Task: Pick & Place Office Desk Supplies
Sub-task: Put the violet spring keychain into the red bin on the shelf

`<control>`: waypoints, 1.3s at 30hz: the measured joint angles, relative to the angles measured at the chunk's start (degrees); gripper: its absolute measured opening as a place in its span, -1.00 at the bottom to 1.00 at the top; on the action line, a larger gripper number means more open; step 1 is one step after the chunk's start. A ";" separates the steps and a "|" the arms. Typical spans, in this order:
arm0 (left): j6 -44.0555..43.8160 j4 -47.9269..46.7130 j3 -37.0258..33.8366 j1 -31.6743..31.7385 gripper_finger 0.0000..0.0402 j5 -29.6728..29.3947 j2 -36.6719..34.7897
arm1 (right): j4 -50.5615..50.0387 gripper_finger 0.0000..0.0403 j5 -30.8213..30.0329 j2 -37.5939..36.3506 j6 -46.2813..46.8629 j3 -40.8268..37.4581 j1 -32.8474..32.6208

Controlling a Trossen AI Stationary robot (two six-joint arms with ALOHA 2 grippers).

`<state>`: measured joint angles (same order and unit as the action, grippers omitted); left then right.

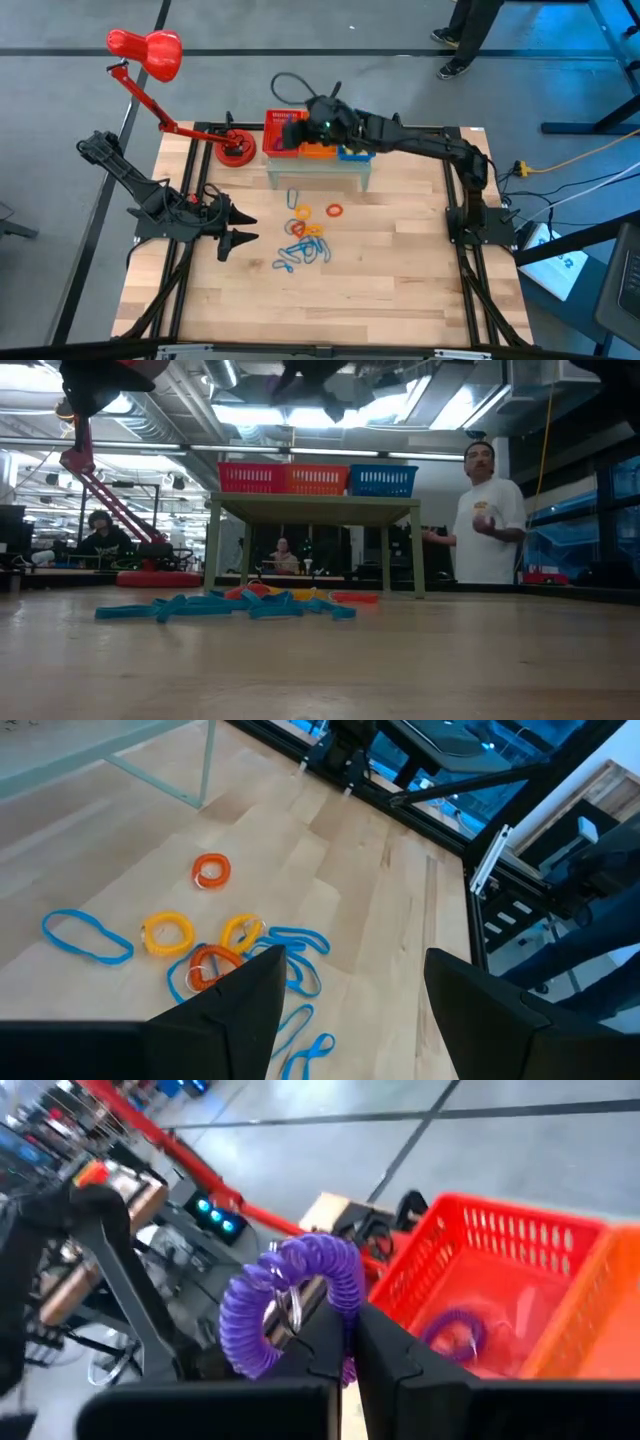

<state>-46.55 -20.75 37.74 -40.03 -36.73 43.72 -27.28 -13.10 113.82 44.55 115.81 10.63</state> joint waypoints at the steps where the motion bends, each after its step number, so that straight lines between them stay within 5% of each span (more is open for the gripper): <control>1: -0.05 -0.01 0.00 0.01 0.17 -0.22 0.01 | -0.06 -0.95 1.69 0.56 -0.06 -0.05 0.87; 27: -1.29 0.01 0.00 0.02 0.17 -2.33 0.03 | -3.88 -0.94 7.95 5.57 -3.46 0.81 5.56; 39: -1.76 1.11 0.00 0.01 0.17 -2.28 0.03 | -2.14 -0.54 7.09 5.55 -4.72 0.81 5.51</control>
<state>-48.31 -19.65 37.74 -40.02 -39.01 43.75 -29.42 -6.01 119.37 39.84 116.62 16.13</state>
